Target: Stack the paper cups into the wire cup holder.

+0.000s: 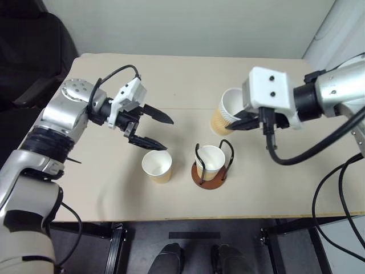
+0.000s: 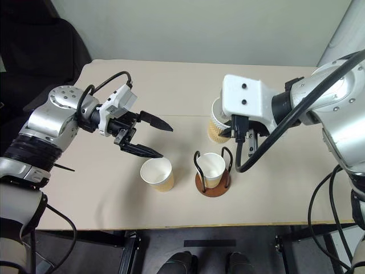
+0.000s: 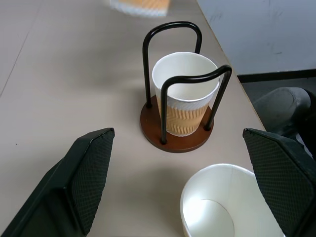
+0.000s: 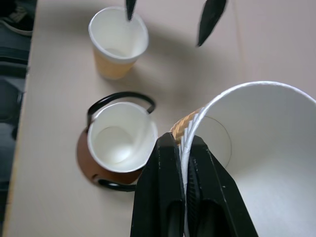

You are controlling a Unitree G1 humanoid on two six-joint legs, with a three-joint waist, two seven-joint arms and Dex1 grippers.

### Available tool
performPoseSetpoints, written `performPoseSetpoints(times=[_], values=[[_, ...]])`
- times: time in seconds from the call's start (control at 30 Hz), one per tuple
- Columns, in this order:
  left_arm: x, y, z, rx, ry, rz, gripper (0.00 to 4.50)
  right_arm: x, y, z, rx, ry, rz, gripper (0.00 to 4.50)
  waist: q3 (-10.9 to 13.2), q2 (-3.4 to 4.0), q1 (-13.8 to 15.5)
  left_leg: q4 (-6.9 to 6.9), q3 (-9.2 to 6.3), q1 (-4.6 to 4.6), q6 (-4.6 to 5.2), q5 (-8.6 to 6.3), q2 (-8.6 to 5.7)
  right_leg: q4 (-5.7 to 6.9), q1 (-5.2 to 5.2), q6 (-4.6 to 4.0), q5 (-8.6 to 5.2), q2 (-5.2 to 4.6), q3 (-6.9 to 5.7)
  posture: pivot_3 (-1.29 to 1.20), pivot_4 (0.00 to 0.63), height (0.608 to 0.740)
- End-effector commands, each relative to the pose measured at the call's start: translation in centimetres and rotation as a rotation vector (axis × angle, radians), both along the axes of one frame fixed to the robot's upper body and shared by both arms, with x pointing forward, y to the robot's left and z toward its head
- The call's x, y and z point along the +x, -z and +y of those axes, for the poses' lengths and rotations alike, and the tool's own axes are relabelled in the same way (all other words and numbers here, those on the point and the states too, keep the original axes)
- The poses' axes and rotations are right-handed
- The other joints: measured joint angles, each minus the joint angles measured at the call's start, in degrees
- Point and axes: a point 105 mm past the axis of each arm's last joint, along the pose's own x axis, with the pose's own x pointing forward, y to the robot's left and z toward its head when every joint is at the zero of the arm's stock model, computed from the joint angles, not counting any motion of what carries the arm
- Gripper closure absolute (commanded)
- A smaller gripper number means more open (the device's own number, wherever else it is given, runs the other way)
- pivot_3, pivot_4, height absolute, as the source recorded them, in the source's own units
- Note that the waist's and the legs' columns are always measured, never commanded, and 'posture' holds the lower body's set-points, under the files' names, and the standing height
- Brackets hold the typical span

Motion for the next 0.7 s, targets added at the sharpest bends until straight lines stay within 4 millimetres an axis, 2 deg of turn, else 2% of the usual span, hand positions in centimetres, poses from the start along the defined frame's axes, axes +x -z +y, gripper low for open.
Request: performPoseSetpoints(times=[0.03, 0.27, 0.7], values=[[-0.4, -1.2, -0.3, -0.006, 0.048, -0.039, 0.0, 0.0, -0.3, 0.1, -0.001, -0.006, -0.041, 4.46, 0.0, 0.0, 0.0, -0.01, 0.0, 0.01, 0.0, 0.0, 0.02, 0.01, -0.01, 0.0, 0.0, 0.0, -0.01, 0.0, 0.15, 0.74], [-0.4, -1.1, -0.2, -0.011, 0.046, -0.041, 0.0, -0.4, 1.0, 0.3, -0.018, -0.026, 0.014, 4.46, 0.0, 0.0, 0.0, 0.0, 0.0, -0.01, 0.0, 0.0, 0.01, 0.0, -0.02, 0.0, 0.0, 0.0, 0.0, 0.0, 0.15, 0.74], [0.0, -1.1, -0.5, -0.01, 0.05, -0.052, 0.0, -1.6, 2.2, 1.1, -0.01, -0.057, 0.085, 4.46, 0.0, 0.0, 0.0, -0.01, 0.0, -0.01, 0.0, 0.0, 0.01, 0.0, -0.02, 0.0, 0.0, 0.0, 0.0, 0.0, 0.15, 0.74]])
